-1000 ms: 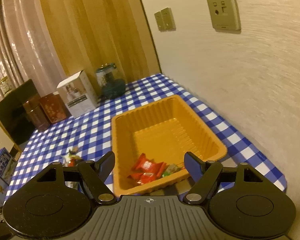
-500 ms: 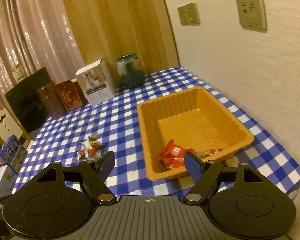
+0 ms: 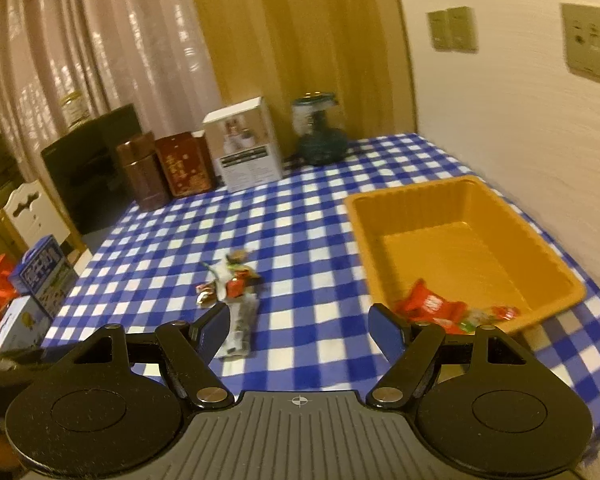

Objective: Organize snacks
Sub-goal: 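Move both tools back to the snack pile, right tool toward the clear seed packet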

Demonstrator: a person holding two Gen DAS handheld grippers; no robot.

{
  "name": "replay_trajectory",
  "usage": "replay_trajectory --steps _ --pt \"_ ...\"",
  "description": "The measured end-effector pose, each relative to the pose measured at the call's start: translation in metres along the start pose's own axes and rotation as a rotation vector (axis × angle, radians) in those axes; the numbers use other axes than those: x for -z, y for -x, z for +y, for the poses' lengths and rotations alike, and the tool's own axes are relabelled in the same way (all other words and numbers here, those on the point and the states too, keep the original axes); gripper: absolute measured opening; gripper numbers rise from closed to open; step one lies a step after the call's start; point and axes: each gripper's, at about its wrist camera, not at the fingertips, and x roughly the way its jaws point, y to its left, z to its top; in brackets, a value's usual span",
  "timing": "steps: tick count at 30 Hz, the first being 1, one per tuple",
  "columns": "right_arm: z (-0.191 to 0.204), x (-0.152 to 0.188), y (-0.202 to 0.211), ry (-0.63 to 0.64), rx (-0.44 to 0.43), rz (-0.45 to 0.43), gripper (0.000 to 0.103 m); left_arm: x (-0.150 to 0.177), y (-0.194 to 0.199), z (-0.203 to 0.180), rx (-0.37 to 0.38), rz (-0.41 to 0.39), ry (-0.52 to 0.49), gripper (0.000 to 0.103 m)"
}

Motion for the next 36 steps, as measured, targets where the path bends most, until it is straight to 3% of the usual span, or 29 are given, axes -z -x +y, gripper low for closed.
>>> replay_trajectory --steps 14,23,29,32,36 --pt "0.045 0.009 -0.081 0.143 -0.024 0.027 0.076 -0.024 -0.06 0.04 -0.025 0.042 -0.057 0.066" --pt "0.065 0.029 -0.139 0.213 -0.011 0.079 0.075 -0.034 -0.097 0.049 0.001 0.062 -0.084 0.066" --pt "0.07 0.036 -0.164 0.21 0.0 0.104 0.075 -0.038 -0.121 0.056 0.013 0.093 -0.044 0.066" --pt "0.074 0.04 -0.173 0.215 0.004 0.116 0.064 -0.04 -0.13 0.057 0.018 0.106 -0.038 0.066" --pt "0.079 0.044 -0.186 0.23 0.012 0.135 0.06 -0.043 -0.135 0.056 0.035 0.113 -0.028 0.066"
